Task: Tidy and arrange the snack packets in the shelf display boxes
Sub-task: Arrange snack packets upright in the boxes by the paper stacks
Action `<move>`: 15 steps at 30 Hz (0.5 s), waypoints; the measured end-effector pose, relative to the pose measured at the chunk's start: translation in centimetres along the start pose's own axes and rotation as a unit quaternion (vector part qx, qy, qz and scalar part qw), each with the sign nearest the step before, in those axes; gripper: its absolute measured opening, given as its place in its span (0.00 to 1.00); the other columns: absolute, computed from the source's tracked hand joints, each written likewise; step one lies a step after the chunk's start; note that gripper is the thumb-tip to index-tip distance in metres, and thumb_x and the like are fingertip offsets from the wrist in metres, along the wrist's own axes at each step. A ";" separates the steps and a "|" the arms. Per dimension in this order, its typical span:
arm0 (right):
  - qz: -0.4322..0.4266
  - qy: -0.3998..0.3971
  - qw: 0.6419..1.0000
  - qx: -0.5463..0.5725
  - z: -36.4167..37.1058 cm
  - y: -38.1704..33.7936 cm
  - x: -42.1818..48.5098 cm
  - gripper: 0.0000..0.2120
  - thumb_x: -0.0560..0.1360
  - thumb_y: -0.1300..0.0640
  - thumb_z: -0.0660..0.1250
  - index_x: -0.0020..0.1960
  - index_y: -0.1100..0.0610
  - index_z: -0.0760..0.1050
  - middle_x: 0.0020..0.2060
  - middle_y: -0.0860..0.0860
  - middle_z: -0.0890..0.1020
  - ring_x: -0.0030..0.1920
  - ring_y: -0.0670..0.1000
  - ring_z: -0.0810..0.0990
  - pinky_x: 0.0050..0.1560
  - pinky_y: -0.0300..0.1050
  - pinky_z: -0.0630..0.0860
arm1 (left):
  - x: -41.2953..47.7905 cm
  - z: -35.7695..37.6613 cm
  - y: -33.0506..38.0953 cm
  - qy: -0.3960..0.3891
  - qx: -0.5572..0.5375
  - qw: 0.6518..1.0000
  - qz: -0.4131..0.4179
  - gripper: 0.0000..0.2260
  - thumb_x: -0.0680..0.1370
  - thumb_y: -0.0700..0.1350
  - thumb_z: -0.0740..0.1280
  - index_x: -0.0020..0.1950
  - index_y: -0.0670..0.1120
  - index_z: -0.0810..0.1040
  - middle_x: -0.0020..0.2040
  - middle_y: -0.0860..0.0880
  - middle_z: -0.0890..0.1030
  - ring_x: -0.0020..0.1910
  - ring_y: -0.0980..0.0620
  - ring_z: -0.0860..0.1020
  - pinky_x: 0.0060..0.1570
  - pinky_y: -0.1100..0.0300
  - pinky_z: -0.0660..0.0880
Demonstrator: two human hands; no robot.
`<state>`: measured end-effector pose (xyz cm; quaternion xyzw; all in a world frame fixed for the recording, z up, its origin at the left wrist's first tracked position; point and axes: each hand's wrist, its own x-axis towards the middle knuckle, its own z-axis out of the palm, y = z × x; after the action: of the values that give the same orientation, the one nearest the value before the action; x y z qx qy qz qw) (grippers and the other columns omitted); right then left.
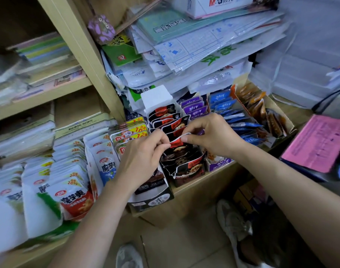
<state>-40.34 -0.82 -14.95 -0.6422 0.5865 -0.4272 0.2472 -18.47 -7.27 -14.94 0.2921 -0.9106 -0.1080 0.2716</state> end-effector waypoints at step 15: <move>0.029 0.034 0.999 0.013 0.6 1.6 -0.1 0.02 0.73 0.54 0.77 0.45 0.53 0.86 0.36 0.44 0.86 0.34 0.46 0.84 0.38 0.41 0.81 | -2.1 -1.5 -0.7 -0.044 0.008 0.999 0.009 0.04 0.75 0.48 0.74 0.49 0.52 0.88 0.45 0.58 0.80 0.46 0.59 0.77 0.46 0.61 0.75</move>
<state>-40.69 -1.10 -16.62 -0.6066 0.6073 -0.4490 0.2482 -15.86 -6.64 -14.82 0.2810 -0.9251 -0.1107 0.2302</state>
